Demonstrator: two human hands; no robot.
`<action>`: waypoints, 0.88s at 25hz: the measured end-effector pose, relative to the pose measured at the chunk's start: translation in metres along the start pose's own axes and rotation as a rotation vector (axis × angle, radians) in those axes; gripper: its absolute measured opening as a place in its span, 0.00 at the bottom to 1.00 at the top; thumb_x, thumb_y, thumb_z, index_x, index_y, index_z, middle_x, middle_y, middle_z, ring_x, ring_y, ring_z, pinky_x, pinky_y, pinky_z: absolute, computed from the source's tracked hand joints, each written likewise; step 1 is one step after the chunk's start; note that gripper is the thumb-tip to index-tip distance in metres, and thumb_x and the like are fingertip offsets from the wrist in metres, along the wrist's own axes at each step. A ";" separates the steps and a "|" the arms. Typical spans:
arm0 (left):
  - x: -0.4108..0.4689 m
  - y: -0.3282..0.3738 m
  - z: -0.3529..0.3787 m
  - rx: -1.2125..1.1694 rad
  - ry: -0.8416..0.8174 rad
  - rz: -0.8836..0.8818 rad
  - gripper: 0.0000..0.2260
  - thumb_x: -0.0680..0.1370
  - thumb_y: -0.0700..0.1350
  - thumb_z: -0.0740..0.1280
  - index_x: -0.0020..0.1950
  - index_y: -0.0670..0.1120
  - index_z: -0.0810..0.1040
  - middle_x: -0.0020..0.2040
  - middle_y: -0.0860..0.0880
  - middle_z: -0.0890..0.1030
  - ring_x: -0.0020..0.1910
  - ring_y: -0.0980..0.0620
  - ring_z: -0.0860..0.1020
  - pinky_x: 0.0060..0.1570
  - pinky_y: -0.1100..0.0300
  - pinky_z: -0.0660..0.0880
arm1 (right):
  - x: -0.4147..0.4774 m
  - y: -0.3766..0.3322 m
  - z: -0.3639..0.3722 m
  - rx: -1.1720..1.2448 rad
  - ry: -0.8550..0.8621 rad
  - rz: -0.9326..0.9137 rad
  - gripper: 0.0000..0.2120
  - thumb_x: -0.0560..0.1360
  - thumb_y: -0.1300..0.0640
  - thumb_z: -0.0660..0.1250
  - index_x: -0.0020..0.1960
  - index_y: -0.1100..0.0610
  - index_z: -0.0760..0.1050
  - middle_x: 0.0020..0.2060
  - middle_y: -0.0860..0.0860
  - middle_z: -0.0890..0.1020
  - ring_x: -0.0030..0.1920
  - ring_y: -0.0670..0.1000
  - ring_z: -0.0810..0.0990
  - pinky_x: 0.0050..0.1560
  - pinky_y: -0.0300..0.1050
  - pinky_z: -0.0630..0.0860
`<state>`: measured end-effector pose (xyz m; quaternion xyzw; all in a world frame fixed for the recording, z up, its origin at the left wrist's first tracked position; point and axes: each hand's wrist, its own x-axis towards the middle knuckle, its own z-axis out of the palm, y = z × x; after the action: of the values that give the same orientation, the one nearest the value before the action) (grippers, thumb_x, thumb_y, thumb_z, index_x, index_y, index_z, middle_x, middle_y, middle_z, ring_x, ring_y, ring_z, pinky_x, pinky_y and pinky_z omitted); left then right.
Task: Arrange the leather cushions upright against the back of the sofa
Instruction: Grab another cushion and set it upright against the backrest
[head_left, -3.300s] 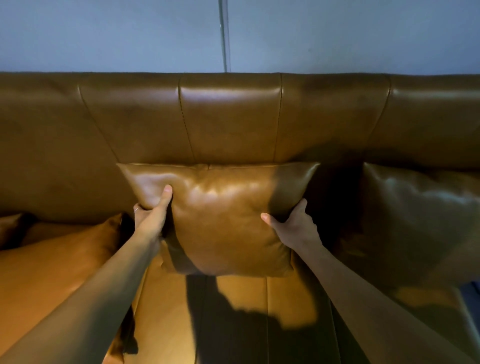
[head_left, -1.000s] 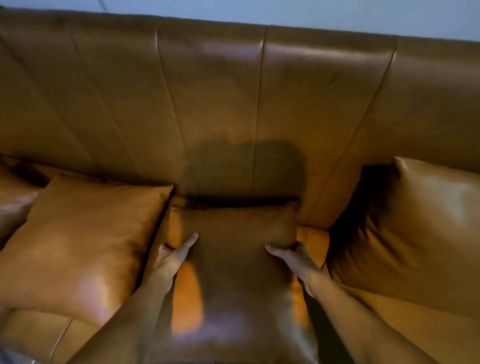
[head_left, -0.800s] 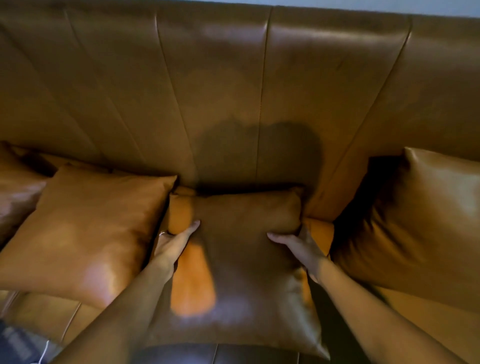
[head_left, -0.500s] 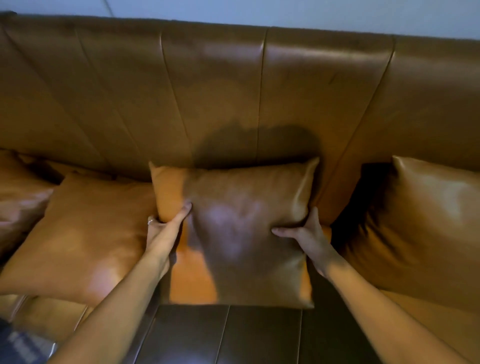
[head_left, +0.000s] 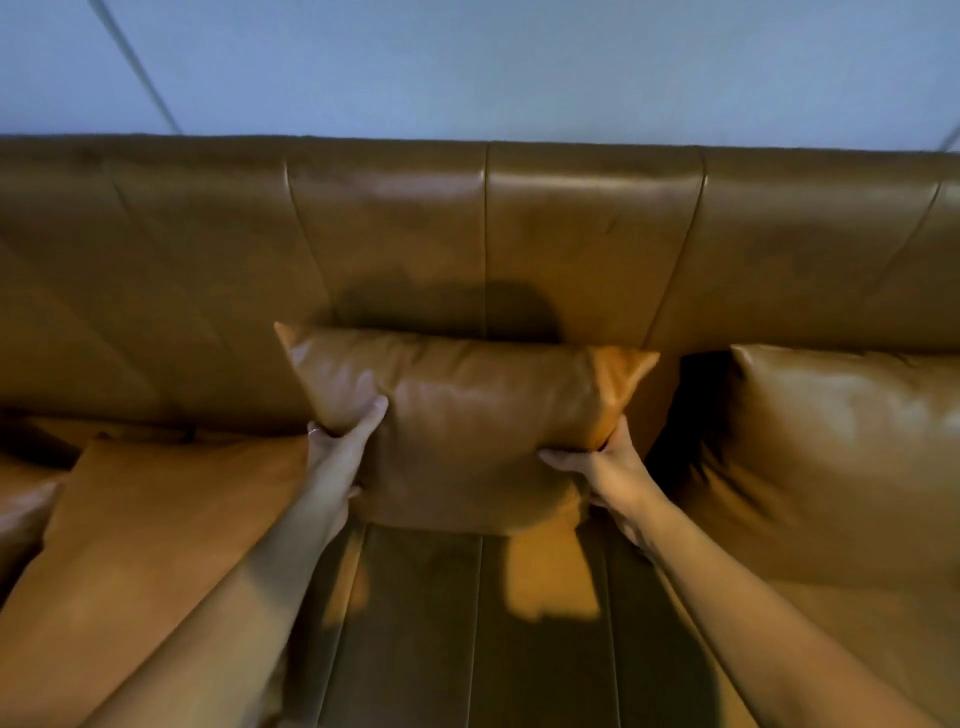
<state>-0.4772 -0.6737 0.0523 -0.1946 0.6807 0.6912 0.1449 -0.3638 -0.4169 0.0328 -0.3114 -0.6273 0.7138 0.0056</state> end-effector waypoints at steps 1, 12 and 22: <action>0.003 0.001 -0.002 0.014 -0.010 -0.012 0.61 0.57 0.66 0.78 0.82 0.50 0.51 0.78 0.47 0.64 0.76 0.42 0.65 0.69 0.32 0.64 | 0.000 -0.001 0.002 0.011 0.044 -0.004 0.45 0.62 0.55 0.82 0.70 0.44 0.61 0.62 0.48 0.77 0.60 0.52 0.76 0.60 0.54 0.74; 0.031 0.004 0.009 0.240 -0.086 -0.165 0.55 0.69 0.64 0.75 0.82 0.51 0.40 0.79 0.43 0.62 0.75 0.37 0.64 0.69 0.34 0.66 | 0.010 -0.010 0.006 -0.092 0.276 0.133 0.48 0.65 0.52 0.81 0.75 0.53 0.56 0.67 0.52 0.73 0.66 0.59 0.73 0.64 0.64 0.72; 0.028 0.012 -0.037 0.478 -0.197 -0.054 0.38 0.75 0.63 0.70 0.79 0.49 0.61 0.74 0.46 0.70 0.71 0.41 0.70 0.66 0.46 0.68 | -0.042 -0.018 0.076 -0.933 0.545 -0.303 0.19 0.75 0.45 0.68 0.60 0.55 0.70 0.55 0.56 0.77 0.53 0.62 0.79 0.51 0.59 0.79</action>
<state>-0.5051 -0.7132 0.0496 -0.1044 0.8019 0.5222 0.2708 -0.3716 -0.4978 0.0684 -0.3603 -0.8902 0.2457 0.1316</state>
